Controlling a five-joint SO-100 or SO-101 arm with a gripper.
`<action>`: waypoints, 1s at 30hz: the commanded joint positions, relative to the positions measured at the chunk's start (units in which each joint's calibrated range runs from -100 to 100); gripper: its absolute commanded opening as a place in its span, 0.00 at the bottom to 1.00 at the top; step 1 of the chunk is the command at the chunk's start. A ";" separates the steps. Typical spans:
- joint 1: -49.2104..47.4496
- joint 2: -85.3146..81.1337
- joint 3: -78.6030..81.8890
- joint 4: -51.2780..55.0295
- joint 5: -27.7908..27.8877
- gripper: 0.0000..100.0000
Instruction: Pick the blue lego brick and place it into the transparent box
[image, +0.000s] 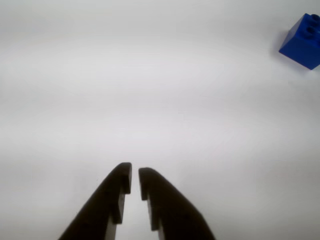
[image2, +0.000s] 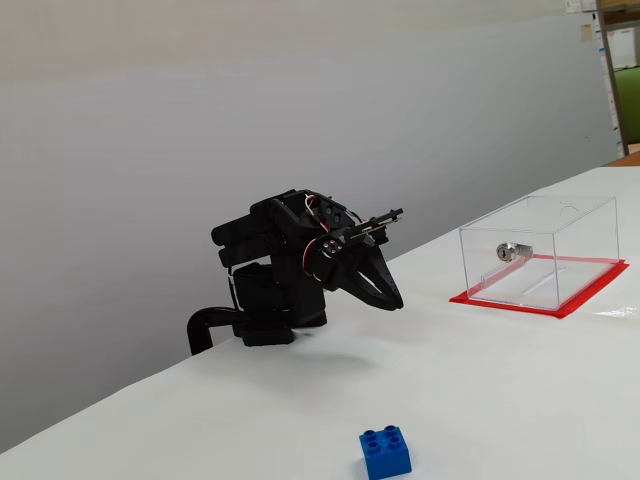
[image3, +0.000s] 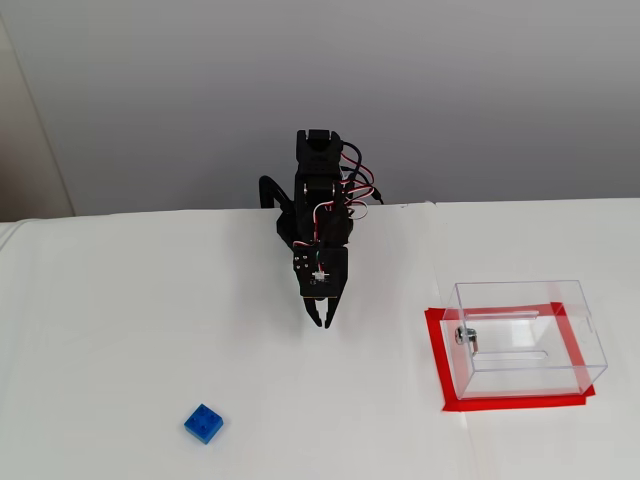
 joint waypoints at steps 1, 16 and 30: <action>0.50 -0.51 0.78 0.01 -0.20 0.02; -0.90 -0.42 0.78 -0.07 -0.20 0.02; -5.78 0.43 -9.35 0.71 -0.62 0.02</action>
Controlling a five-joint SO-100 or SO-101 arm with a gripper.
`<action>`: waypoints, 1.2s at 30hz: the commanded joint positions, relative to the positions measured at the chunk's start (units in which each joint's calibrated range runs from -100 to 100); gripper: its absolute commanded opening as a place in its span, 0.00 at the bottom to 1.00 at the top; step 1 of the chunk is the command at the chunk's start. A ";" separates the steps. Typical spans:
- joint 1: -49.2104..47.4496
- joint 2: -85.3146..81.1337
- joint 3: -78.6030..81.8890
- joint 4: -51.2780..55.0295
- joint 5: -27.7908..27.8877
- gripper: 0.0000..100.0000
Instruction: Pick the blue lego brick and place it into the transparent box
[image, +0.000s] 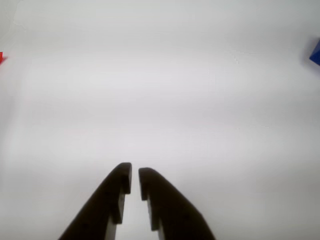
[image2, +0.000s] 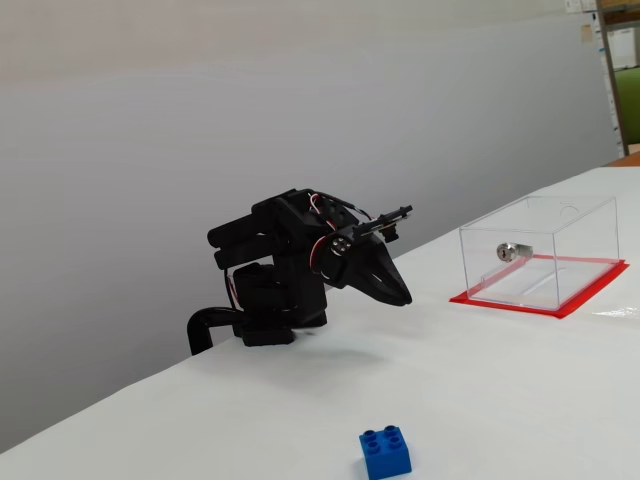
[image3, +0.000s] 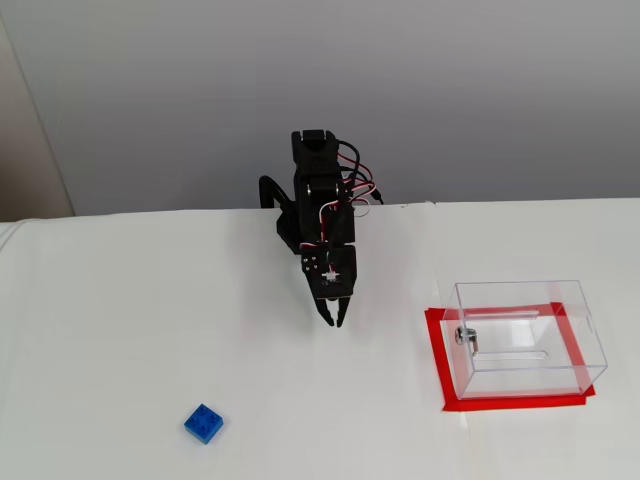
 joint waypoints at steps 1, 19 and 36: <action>-0.70 0.85 -4.34 0.11 -0.13 0.02; -2.33 21.64 -23.50 0.11 0.24 0.02; -2.41 46.67 -49.45 0.20 0.29 0.02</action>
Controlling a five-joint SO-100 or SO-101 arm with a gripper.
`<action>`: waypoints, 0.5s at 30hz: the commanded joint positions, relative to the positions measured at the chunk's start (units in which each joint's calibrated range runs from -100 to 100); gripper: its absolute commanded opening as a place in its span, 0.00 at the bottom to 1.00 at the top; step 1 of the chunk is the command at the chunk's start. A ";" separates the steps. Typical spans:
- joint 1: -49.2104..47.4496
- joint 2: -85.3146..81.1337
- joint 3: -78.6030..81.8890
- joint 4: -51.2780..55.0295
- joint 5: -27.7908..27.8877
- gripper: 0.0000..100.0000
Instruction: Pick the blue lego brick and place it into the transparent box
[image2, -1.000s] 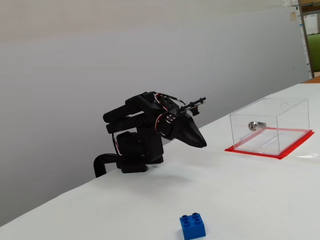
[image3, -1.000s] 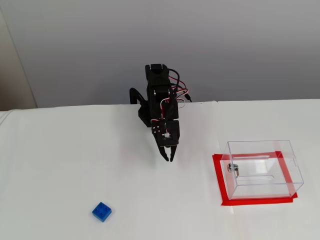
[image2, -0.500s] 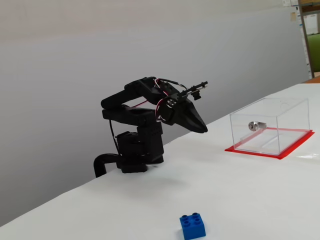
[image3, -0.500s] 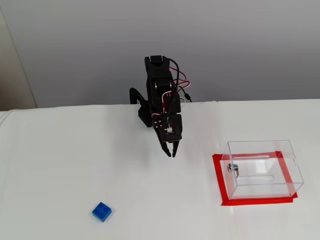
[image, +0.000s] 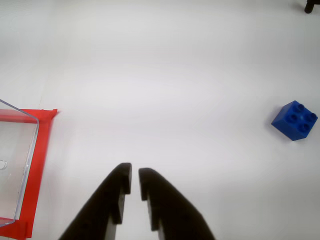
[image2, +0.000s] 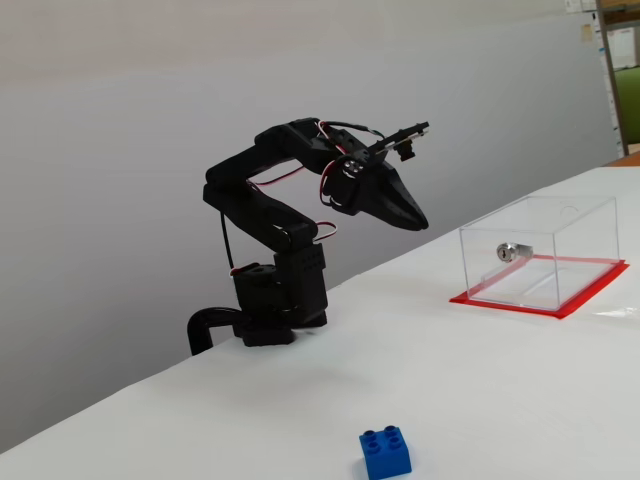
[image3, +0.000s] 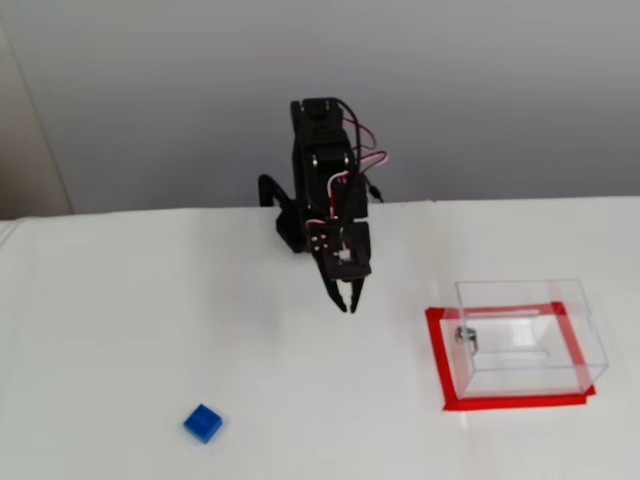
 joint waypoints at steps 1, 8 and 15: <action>-0.27 6.00 -7.29 0.20 0.14 0.02; -0.27 13.89 -12.45 0.20 0.09 0.02; 2.25 15.50 -13.17 0.20 0.14 0.02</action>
